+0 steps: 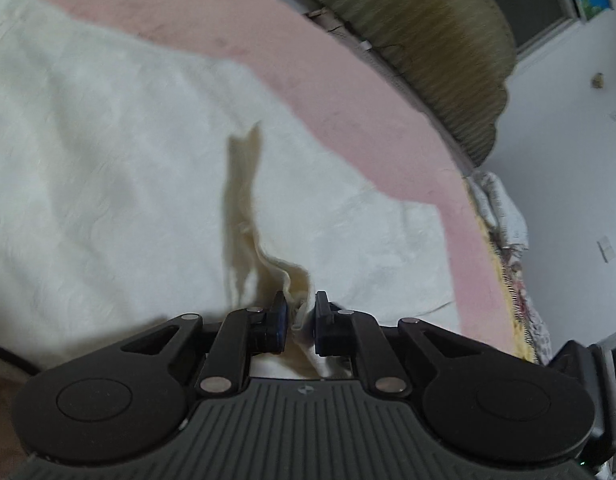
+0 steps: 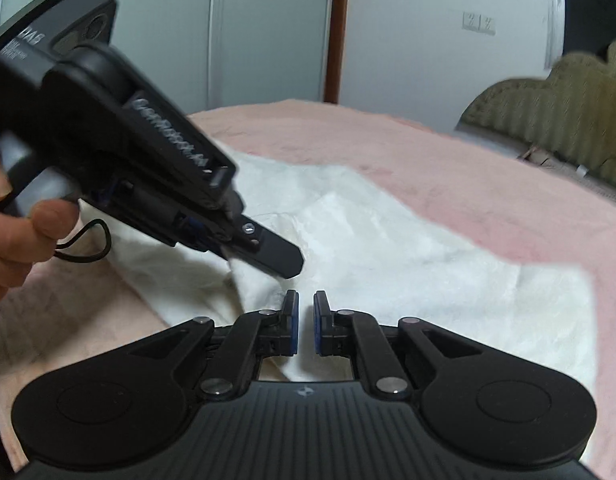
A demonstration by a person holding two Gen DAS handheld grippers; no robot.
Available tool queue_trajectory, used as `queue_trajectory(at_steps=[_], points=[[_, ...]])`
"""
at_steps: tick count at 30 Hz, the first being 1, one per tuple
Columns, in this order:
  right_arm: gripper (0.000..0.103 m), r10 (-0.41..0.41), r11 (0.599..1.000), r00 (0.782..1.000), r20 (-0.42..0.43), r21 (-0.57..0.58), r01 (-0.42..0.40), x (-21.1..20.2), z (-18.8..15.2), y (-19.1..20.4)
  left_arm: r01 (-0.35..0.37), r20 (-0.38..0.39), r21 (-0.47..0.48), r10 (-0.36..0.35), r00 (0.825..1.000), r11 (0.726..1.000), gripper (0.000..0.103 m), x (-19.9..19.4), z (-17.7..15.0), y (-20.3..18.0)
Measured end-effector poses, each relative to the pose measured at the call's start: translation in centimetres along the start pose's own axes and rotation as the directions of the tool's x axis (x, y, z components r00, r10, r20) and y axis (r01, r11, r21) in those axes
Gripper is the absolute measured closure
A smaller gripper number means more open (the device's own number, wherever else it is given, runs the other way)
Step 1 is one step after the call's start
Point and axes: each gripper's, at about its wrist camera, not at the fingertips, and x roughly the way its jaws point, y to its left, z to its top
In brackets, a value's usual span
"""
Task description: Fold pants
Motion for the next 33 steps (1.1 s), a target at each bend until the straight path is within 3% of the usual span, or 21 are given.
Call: queue_trajectory(at_steps=[3, 7, 9, 11, 14, 16, 21, 25, 27, 29, 30, 31, 33], points=[[0.095, 0.013, 0.997, 1.000, 0.015, 0.073, -0.014, -1.3, -0.3, -1.6, 0.018, 0.005, -0.019, -0.018, 1.000, 1.000, 0.090, -0.1, 0.3, 0.5], [0.095, -0.128, 0.979, 0.989, 0.077, 0.169, 0.114, -4.9, -1.3, -3.8, -0.015, 0.021, 0.037, 0.014, 1.000, 0.999, 0.089, -0.2, 0.1, -0.4], [0.095, -0.174, 0.964, 0.985, 0.016, 0.206, 0.167, -5.1, -2.3, -5.4, -0.024, 0.027, 0.059, 0.023, 0.999, 0.998, 0.088, -0.3, -0.1, -0.7], [0.095, -0.142, 0.970, 0.987, -0.071, 0.189, 0.153, -5.0, -3.5, -6.0, -0.033, 0.032, 0.075, 0.030, 0.999, 0.997, 0.087, -0.4, -0.3, -1.0], [0.095, -0.129, 0.977, 0.989, -0.068, 0.163, 0.139, -7.0, -3.2, -5.8, -0.051, 0.040, 0.092, 0.048, 0.998, 0.994, 0.086, -0.8, -0.1, -1.3], [0.094, -0.142, 0.969, 0.990, -0.021, 0.200, 0.143, -8.3, -2.6, -6.4, -0.066, 0.053, 0.112, 0.060, 0.997, 0.992, 0.085, -1.2, -0.1, -1.9], [0.093, -0.237, 0.947, 0.971, 0.031, 0.233, 0.223, -8.7, -2.8, -7.7, -0.174, 0.163, 0.197, 0.143, 0.976, 0.965, 0.082, -2.8, 0.0, -3.8], [0.093, -0.270, 0.929, 0.963, -0.019, 0.258, 0.265, -8.3, -4.0, -9.0, -0.201, 0.215, 0.265, 0.145, 0.966, 0.943, 0.079, -3.1, 1.1, -5.9], [0.092, -0.281, 0.923, 0.960, -0.007, 0.272, 0.272, -9.4, -4.5, -9.6, -0.221, 0.229, 0.329, 0.150, 0.962, 0.918, 0.066, -2.2, 1.5, -7.8], [0.080, -0.327, 0.910, 0.945, -0.024, 0.262, 0.321, -10.8, -5.1, -9.9, -0.232, 0.235, 0.397, 0.146, 0.961, 0.888, 0.055, -0.7, 1.5, -9.9], [0.064, -0.344, 0.907, 0.939, -0.029, 0.250, 0.340, -11.4, -5.4, -10.1, -0.232, 0.236, 0.429, 0.139, 0.962, 0.873, 0.051, 0.1, 1.4, -10.9], [0.058, -0.352, 0.906, 0.936, -0.027, 0.241, 0.348, -12.0, -5.8, -10.3, -0.232, 0.234, 0.456, 0.135, 0.963, 0.859, 0.051, 1.0, 1.2, -11.8], [0.058, -0.338, 0.909, 0.941, -0.014, 0.257, 0.330, -13.0, -6.2, -10.5, -0.227, 0.216, 0.499, 0.134, 0.967, 0.836, 0.050, 3.3, 0.6, -13.6]])
